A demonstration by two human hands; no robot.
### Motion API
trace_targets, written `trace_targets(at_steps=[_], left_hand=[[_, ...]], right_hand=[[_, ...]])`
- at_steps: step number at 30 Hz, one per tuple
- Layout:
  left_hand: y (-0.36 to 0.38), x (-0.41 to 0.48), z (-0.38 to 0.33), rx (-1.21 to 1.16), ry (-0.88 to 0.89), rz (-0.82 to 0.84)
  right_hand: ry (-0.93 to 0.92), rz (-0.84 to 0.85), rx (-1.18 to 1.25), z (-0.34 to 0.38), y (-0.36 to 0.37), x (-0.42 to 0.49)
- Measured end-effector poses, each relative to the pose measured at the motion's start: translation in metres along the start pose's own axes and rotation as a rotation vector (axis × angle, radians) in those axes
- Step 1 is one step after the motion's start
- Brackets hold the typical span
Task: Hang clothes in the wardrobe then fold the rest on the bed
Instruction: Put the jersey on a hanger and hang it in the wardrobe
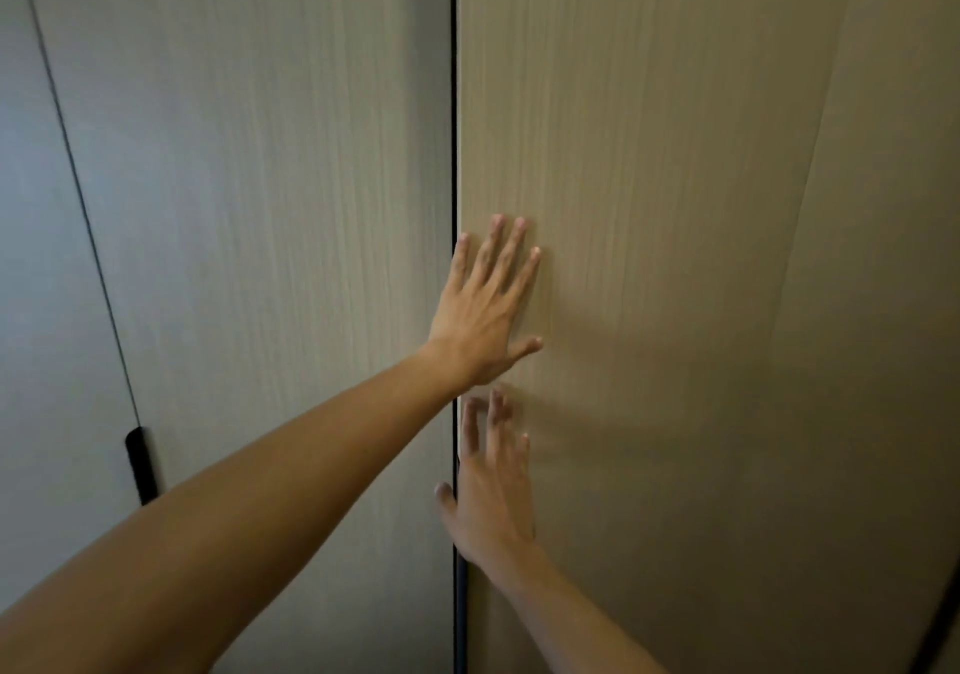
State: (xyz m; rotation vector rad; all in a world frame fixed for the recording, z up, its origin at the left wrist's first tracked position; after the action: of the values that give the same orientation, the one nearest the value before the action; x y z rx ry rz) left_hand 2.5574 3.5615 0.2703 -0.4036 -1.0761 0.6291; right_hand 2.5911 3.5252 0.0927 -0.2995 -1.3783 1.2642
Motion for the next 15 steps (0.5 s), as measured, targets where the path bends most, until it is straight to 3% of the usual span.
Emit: trace_targets(at_steps=[15], left_hand=[[0.08,0.006,0.008,-0.183,0.03,-0.046]], right_hand=[[-0.005,0.036,-0.136,-0.026,0.063,0.046]])
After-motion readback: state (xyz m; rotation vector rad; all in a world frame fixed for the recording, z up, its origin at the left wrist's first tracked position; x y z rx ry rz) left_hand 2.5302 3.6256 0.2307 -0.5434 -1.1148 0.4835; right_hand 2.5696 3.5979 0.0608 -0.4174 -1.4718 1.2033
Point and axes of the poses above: each hand's wrist, its own x-axis towards the middle knuckle, its own y-axis out of the palm, z = x × y, the point moved 6 cm from there along x, towards the middle knuckle, and after that the axes turned 5 degrees about -z, right-handed, at the moved point
